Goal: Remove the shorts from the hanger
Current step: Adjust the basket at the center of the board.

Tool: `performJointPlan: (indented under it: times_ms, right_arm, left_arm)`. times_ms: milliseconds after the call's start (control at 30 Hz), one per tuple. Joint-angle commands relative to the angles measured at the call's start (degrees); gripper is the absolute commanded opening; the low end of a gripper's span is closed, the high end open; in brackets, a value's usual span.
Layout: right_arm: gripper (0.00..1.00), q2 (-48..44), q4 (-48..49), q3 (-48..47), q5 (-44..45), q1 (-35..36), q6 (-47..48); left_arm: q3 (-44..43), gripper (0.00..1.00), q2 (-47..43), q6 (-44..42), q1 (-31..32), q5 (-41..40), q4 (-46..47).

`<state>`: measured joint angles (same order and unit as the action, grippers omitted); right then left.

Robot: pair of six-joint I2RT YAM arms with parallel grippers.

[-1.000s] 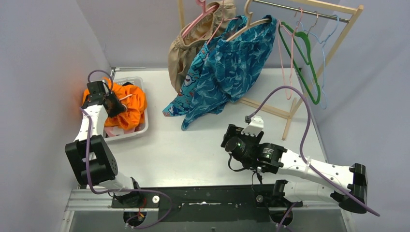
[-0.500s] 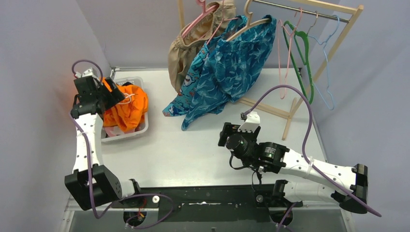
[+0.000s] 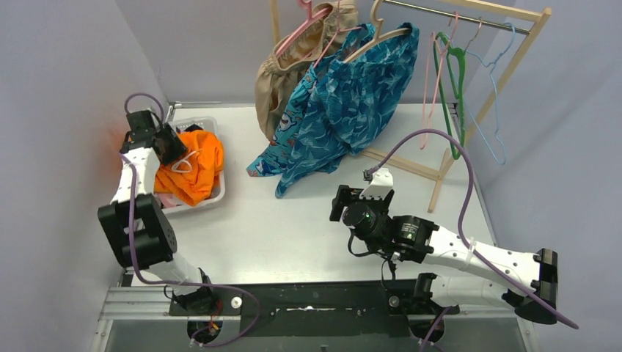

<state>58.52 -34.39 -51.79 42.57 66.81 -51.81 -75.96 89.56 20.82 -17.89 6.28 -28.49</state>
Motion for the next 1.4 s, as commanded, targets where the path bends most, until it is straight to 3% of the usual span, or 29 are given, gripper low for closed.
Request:
performJointPlan:
  times_ms: [0, 133, 233, 433, 567, 800, 933, 1100, 1200, 1367]
  right_arm:
    - [0.84, 0.46, -0.63, -2.68, 2.15, 0.16, -1.08]
    - [0.84, -0.02, -0.91, -3.49, 2.59, 0.17, -1.19]
    - [0.84, -0.21, -1.44, -4.11, 2.85, 0.16, -0.76]
    - [0.84, -0.79, -4.20, -5.80, 3.34, 0.33, -1.70]
    - [0.84, -1.50, -4.15, -5.76, 3.31, 0.30, -1.56]
    - [0.85, -2.07, -0.05, -7.19, 2.60, 0.27, 5.36]
    - [0.85, -0.90, 2.20, -9.91, 5.58, 0.17, 8.67]
    - [0.85, 4.15, 3.53, -15.77, 7.09, 0.17, 14.51]
    - [0.85, 7.21, 2.63, -21.03, 10.14, 0.02, 15.24]
    - [0.89, 11.83, 2.18, -28.02, 10.20, -4.32, 18.17]
  left_arm:
    - [2.59, 0.35, 9.23, 1.21, -1.02, 4.24, 0.85]
    - [5.09, 0.27, 16.25, 1.33, 1.12, 7.53, -1.12]
    - [4.72, 0.27, 18.80, -0.83, 8.56, 5.48, -5.41]
    - [9.16, 0.27, 17.23, 1.29, 15.13, 3.47, -4.16]
    - [9.48, 0.29, 15.37, 1.76, 14.65, 0.99, -4.64]
    - [4.14, 0.41, 6.23, 0.18, 14.20, -1.40, -8.20]
    - [0.29, 0.59, -2.78, 0.00, 14.15, -2.51, -8.35]
    - [-2.18, 0.72, -11.05, 0.54, 14.20, -4.00, -8.10]
    - [0.07, 0.77, -15.61, 1.04, 14.68, -3.25, -6.51]
    - [8.52, 0.77, -24.39, 1.71, 16.36, 4.71, 0.56]
